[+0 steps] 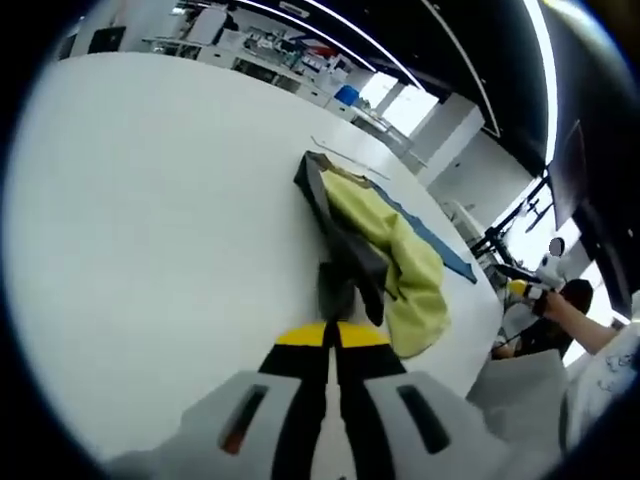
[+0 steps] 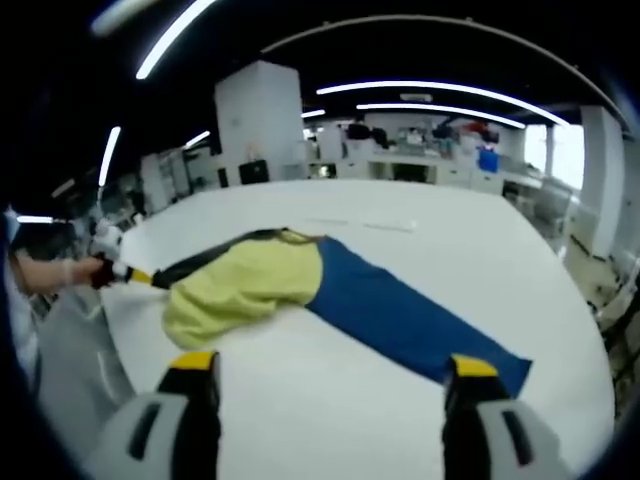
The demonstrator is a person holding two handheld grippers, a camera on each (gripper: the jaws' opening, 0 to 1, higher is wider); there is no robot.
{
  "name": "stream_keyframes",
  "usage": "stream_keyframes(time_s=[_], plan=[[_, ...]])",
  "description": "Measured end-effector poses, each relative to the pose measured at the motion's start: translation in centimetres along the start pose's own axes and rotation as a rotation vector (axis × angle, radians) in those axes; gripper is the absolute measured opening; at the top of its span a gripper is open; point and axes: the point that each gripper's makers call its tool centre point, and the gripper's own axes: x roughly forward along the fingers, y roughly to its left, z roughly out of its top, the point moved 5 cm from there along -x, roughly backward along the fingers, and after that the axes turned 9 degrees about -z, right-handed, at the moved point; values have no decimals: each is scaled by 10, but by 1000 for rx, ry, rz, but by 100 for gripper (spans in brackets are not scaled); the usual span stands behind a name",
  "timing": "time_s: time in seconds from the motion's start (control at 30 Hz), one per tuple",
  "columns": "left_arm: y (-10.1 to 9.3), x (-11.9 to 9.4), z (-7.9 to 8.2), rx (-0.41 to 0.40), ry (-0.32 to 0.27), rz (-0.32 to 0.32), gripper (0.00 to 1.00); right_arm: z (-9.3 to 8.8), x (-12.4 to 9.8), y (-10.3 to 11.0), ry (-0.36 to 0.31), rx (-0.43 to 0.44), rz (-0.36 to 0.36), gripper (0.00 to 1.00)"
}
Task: Fold the garment on the visible template until the final outline fits inside the template.
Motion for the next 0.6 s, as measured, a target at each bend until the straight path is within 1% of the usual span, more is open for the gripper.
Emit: stream_keyframes(time_s=[0.03,0.13,0.27,0.33,0.43,0.5,0.6], plan=[[4,-2,1,5,-2,10,0,0,0,0,0,-4,1,93],[3,-12,1,7,-5,39,0,1,3,0,-2,-4,13,93],[10,-26,3,-1,-10,68,0,3,9,3,-7,-5,29,93],[5,-33,1,-6,-7,84,0,5,12,3,-14,-1,43,93],[11,-44,3,-10,-4,109,0,6,17,3,-15,-7,56,93],[4,-50,3,-9,1,129,0,6,20,2,-15,-1,65,93],[4,-56,5,-4,12,161,0,7,22,4,-23,13,80,93]])
